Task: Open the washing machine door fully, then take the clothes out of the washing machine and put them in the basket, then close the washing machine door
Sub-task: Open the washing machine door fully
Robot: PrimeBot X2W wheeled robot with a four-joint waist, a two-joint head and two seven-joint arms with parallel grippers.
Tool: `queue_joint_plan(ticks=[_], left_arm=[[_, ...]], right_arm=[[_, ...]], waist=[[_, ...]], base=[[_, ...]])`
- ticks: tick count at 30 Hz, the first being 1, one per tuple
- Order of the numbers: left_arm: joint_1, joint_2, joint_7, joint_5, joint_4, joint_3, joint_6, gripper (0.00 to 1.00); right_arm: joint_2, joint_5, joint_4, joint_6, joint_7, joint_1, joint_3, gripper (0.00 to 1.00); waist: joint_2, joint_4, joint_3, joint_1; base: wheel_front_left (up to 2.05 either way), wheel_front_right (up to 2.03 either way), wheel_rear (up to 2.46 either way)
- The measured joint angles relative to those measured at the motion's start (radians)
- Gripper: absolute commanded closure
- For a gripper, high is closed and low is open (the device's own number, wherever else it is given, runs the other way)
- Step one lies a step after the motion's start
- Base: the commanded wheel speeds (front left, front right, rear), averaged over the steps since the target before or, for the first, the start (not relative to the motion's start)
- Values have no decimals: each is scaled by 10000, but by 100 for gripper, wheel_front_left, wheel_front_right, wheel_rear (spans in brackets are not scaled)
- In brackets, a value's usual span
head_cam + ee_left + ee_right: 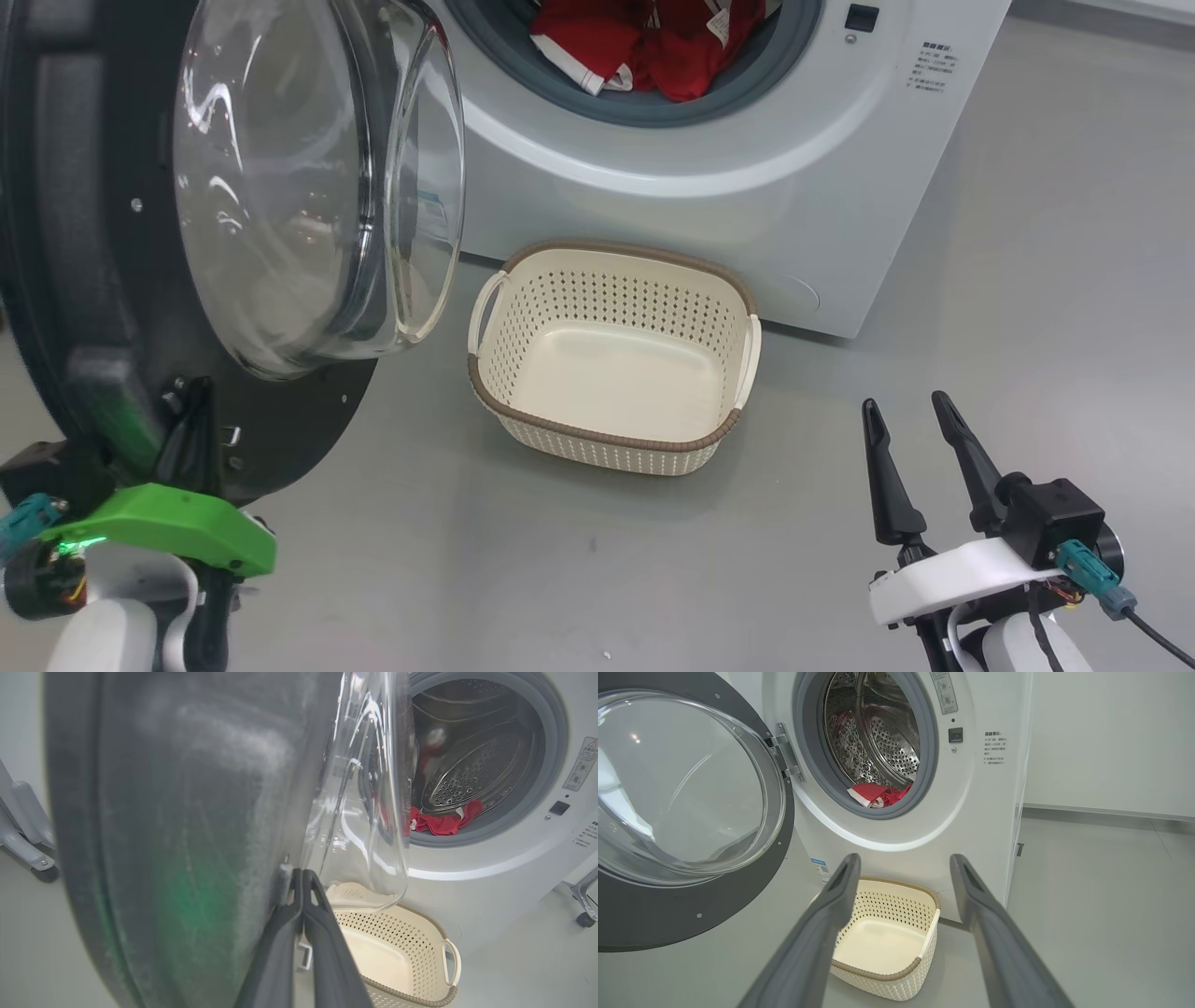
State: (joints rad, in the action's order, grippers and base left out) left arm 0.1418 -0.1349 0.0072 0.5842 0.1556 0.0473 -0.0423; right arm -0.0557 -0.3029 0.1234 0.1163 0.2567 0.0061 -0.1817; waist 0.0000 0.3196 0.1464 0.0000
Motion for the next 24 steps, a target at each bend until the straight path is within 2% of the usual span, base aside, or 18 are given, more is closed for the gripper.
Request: queue_joint_plan(ticks=[9,24], left_arm=[[142,-412,-221,451,290,-1097,-109,100],[737,-838,-621,1193,717,-2263,-144,100]], right_arm=[[-100,140,21,52,0,-311,-205,0],[-397,245,-17,54,0,-799,-293,0]], waist=[[0,-21,559,0],[0,-277,1620,0]], base=[[0,0,0],[0,0,0]])
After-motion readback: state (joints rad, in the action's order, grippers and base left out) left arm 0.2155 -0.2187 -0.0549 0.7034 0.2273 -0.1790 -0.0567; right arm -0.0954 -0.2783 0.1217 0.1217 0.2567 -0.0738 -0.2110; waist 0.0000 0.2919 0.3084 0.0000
